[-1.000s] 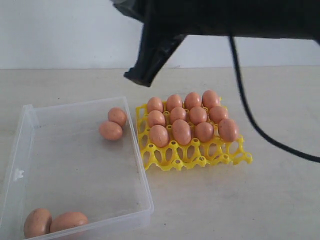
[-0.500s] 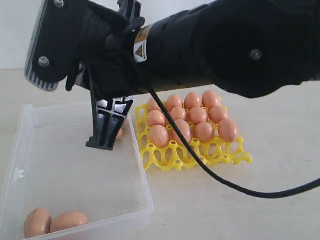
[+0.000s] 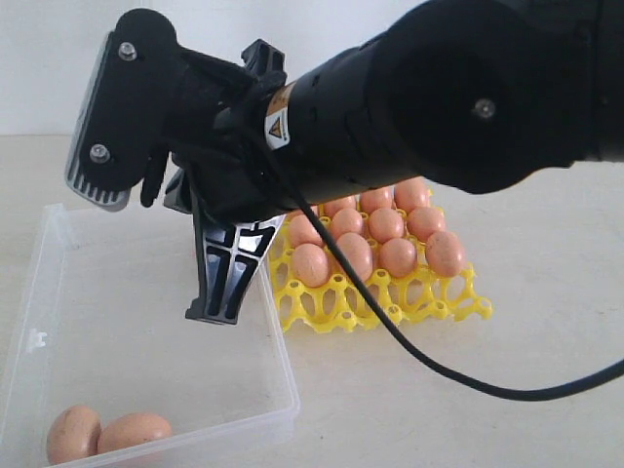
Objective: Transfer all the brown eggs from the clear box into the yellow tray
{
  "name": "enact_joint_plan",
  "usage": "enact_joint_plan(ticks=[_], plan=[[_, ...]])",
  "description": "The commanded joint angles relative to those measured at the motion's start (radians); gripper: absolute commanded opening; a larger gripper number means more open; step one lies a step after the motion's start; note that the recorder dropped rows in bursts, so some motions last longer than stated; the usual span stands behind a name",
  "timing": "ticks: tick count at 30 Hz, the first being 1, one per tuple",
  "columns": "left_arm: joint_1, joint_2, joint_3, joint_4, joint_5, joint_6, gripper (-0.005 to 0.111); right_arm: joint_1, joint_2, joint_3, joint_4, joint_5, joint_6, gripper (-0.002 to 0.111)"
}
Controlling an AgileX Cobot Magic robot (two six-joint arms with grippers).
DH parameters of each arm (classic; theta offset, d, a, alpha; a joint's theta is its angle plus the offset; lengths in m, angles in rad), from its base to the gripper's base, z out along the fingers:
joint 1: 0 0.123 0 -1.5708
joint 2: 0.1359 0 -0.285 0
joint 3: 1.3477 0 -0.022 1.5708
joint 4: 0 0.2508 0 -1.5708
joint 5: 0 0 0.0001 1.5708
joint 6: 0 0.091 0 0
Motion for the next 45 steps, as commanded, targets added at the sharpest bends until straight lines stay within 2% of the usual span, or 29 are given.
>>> enact_joint_plan(ticks=[1, 7, 15, 21, 23, 24, 26, 28, 29, 30, 34, 40, 45], plan=[[-0.004, -0.003, -0.003, -0.005, -0.001, 0.001, -0.004, 0.001, -0.002, -0.007, 0.056, 0.005, 0.002, 0.0], [-0.004, -0.003, -0.003, -0.005, -0.001, 0.001, -0.004, 0.001, -0.002, -0.007, 0.213, 0.019, 0.008, 0.0], [-0.004, -0.003, -0.003, -0.005, -0.001, 0.001, -0.004, 0.001, 0.002, -0.007, 0.259, 0.033, 0.024, 0.0], [-0.004, -0.003, -0.003, -0.005, -0.001, 0.001, -0.004, 0.001, 0.032, -0.03, 0.234, 0.04, 0.222, 0.0], [-0.004, -0.003, -0.003, -0.005, -0.001, 0.001, -0.004, -0.001, 0.108, -0.137, 0.162, 0.142, 0.341, 0.001], [-0.004, -0.003, -0.003, -0.005, -0.001, 0.001, -0.004, -0.001, 0.144, -0.188, 0.139, 0.185, 0.361, 0.004], [-0.004, -0.003, -0.003, -0.005, -0.001, 0.001, -0.004, 0.001, 0.246, -0.331, 0.09, 0.295, 0.385, 0.024], [-0.004, -0.003, -0.003, -0.005, -0.001, 0.001, -0.004, 0.001, 0.348, -0.473, 0.01, 0.349, 0.46, 0.058], [-0.004, -0.003, -0.003, -0.005, -0.001, 0.001, -0.004, -0.004, 0.383, -0.516, -0.024, 0.364, 0.496, 0.066], [-0.004, -0.003, -0.003, -0.005, -0.001, 0.001, -0.004, -0.006, 0.426, -0.557, -0.068, 0.397, 0.525, 0.068], [-0.004, -0.003, -0.003, -0.005, -0.001, 0.001, -0.004, -0.014, 0.589, -0.731, -0.234, 0.471, 0.565, 0.052], [-0.004, -0.003, -0.003, -0.005, -0.001, 0.001, -0.004, -0.017, 0.67, -0.777, -0.377, 0.483, 0.642, 0.053], [-0.004, -0.003, -0.003, -0.005, -0.001, 0.001, -0.004, -0.017, 0.692, -0.777, -0.388, 0.471, 0.648, 0.055]])
